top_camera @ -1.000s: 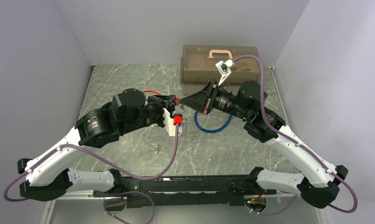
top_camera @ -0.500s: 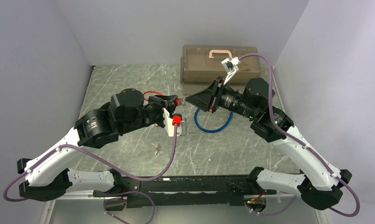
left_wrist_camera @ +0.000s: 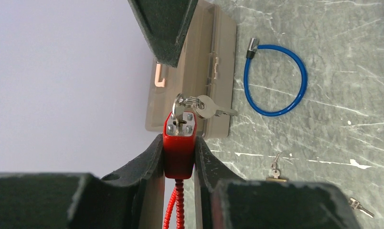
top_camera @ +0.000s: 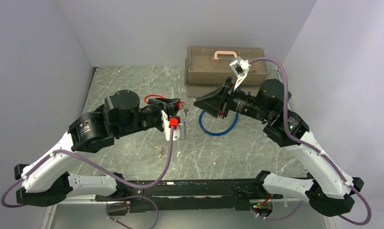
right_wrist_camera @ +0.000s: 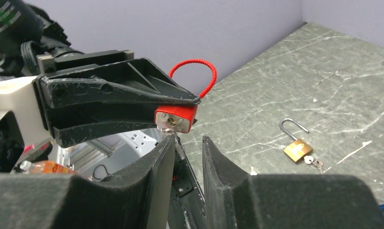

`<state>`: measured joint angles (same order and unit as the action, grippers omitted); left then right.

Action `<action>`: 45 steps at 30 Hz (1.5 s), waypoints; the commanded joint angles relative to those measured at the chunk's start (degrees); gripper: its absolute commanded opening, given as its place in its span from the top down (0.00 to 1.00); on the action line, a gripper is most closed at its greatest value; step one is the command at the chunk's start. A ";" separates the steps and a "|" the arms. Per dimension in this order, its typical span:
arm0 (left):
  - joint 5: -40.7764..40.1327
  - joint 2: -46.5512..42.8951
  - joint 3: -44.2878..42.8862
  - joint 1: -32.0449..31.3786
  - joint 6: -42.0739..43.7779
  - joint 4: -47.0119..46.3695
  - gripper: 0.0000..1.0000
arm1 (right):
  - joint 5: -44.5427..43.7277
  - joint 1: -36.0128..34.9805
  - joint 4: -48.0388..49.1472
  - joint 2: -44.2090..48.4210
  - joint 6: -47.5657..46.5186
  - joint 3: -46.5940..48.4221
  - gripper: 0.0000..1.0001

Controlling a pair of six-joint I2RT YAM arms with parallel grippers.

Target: Unlock with the key

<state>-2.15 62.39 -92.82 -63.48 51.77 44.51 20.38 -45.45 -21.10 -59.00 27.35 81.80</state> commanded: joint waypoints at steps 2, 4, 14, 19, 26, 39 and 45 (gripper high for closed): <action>1.63 -0.66 -2.28 -0.31 -1.18 -0.67 1.00 | 5.60 -0.97 2.99 0.50 -9.01 2.08 0.69; 2.07 -0.48 -2.43 -0.29 -1.52 -0.18 1.00 | 5.21 -2.30 2.74 -0.06 -11.68 2.94 0.69; 7.38 3.04 -7.41 0.72 -7.96 6.24 1.00 | 1.81 -11.19 -2.92 0.53 -32.53 4.39 0.63; 13.39 7.58 -15.06 3.92 -14.26 11.51 1.00 | -3.70 -15.57 -5.46 0.28 -39.04 5.12 0.65; 25.29 12.74 -24.51 8.47 -21.24 19.26 1.00 | -8.22 -17.77 -3.95 1.79 -42.63 3.82 0.84; 32.54 13.03 -25.56 9.65 -24.43 20.16 1.00 | -7.52 -17.74 -5.16 1.41 -41.61 5.76 0.63; 33.15 12.44 -24.27 9.69 -24.51 19.84 1.00 | -7.79 -17.72 -1.73 1.98 -39.83 5.23 0.60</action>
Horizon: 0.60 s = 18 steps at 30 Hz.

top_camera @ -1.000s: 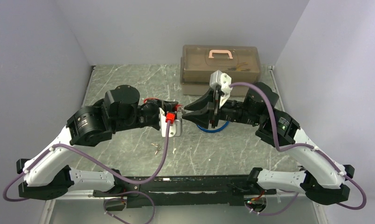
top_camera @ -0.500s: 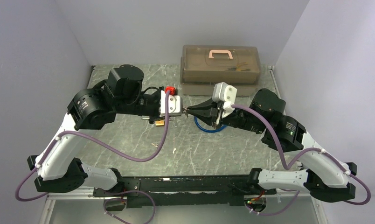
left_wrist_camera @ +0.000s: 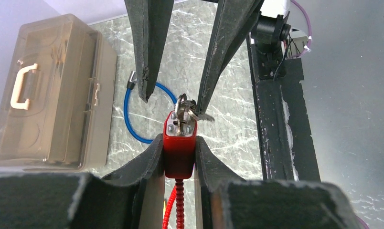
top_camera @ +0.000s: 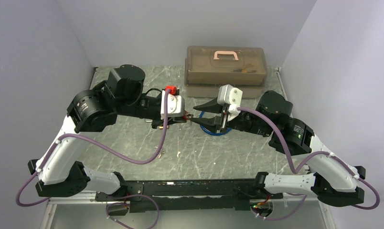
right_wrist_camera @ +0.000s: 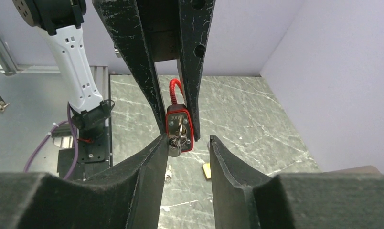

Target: Unlock with the key

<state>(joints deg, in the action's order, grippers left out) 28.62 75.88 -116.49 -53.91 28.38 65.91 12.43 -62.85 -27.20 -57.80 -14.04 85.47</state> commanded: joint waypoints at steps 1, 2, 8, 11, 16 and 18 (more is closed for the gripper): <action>2.44 -1.12 -0.61 0.10 -1.13 -1.50 1.00 | 0.49 -0.34 4.76 0.93 1.89 1.62 0.60; 2.47 -1.16 -0.54 0.12 -1.13 -1.56 1.00 | 0.82 -0.35 5.00 0.91 2.13 1.75 0.60; 2.37 -1.56 0.24 0.12 -1.14 -1.91 1.00 | 3.31 -0.34 3.80 -0.96 3.01 3.72 0.75; 2.24 -1.69 0.00 0.12 -1.14 -1.95 1.00 | 3.03 -0.34 1.56 -2.28 2.91 5.44 0.84; 1.89 -1.85 -0.41 0.09 -0.90 -1.85 1.00 | 3.00 -0.30 -2.11 -3.97 2.34 8.05 0.92; 1.60 -1.94 -0.84 0.19 -0.71 -1.77 1.00 | 2.15 -0.25 -4.15 -4.77 2.10 9.37 0.85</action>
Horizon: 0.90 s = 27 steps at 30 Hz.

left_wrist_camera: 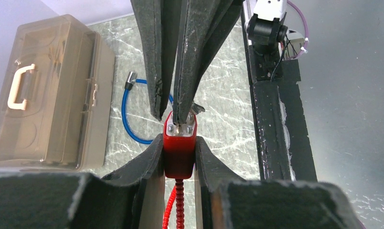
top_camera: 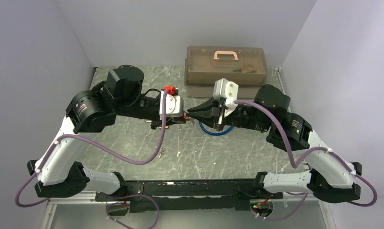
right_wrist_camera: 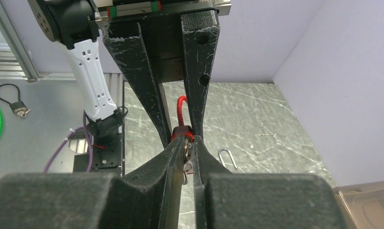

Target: Unlock with the key

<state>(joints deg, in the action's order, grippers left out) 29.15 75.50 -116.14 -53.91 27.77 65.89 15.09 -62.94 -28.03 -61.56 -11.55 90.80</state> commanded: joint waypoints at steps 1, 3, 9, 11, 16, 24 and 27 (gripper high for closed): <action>1.07 -1.54 -1.32 0.16 -0.09 -1.73 1.00 | -0.92 -0.17 -4.06 -1.09 -0.34 4.29 0.79; 1.16 -1.67 -1.30 0.28 -0.08 -1.66 1.00 | -1.26 -0.14 -4.11 -0.87 -0.17 4.39 0.73; 1.51 -1.94 -1.42 0.30 -0.47 -1.73 1.00 | -1.57 -0.19 -4.37 -0.48 -0.05 4.12 0.76; 1.44 -1.92 -1.52 0.35 -0.52 -1.69 1.00 | -1.27 -0.14 -4.45 -0.56 -0.01 4.03 0.78; 1.54 -2.02 -1.46 0.52 -0.52 -1.72 1.00 | -0.96 -0.17 -5.79 -1.04 -0.77 4.82 0.89; 4.09 -2.12 -1.80 1.13 -1.01 -1.20 1.00 | 1.37 -0.17 -4.23 0.79 -4.59 2.84 1.00; 7.94 -1.89 -2.89 2.01 -1.59 -0.54 1.00 | 2.50 -0.19 -4.87 1.38 -7.04 2.19 1.00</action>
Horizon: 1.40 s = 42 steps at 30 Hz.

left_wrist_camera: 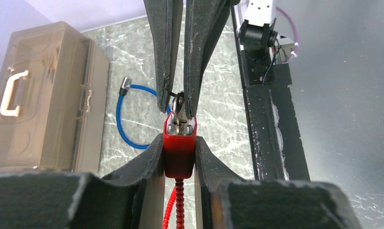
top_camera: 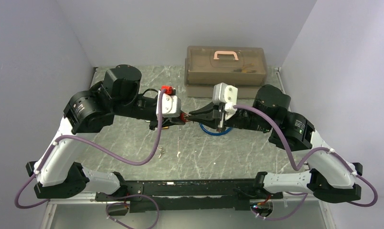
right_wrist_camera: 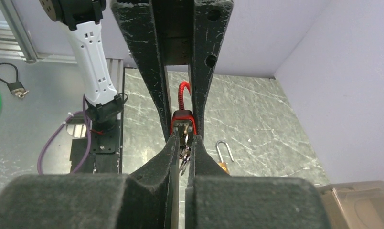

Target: Unlock with the key

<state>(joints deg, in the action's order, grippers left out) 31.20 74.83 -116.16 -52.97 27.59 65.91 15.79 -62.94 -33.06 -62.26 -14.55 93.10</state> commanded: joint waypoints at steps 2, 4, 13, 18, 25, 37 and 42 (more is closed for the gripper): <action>9.22 -0.86 -3.74 1.70 -1.76 0.18 1.00 | 2.91 -0.17 -0.98 2.07 -5.44 0.02 1.00; 12.34 -0.58 -4.23 2.32 -2.10 0.89 1.00 | 4.40 -0.17 -2.81 1.63 -6.57 0.83 1.00; 13.31 -0.47 -3.87 2.71 -2.33 0.97 1.00 | 4.57 -0.15 -4.98 -1.23 -4.19 4.34 0.77; 12.70 -0.99 -2.89 2.77 -2.25 0.79 1.00 | 3.68 -0.21 -4.21 -1.16 -3.71 4.55 0.91; 11.16 -1.11 -2.07 2.76 -2.29 0.23 1.00 | 5.34 -0.19 -0.66 -0.23 -1.39 3.71 0.80; 6.63 -1.29 -1.27 2.78 -3.03 -1.49 1.00 | 7.12 -0.17 6.07 2.01 2.56 -1.94 0.89; 5.45 -1.24 -1.20 2.77 -3.26 -1.86 1.00 | 6.05 -0.16 10.85 3.35 4.19 -5.58 0.82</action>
<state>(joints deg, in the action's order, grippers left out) 37.95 74.72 -117.32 -50.22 25.56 67.83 21.54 -63.16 -29.21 -60.88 -12.80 89.60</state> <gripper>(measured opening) 0.252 0.163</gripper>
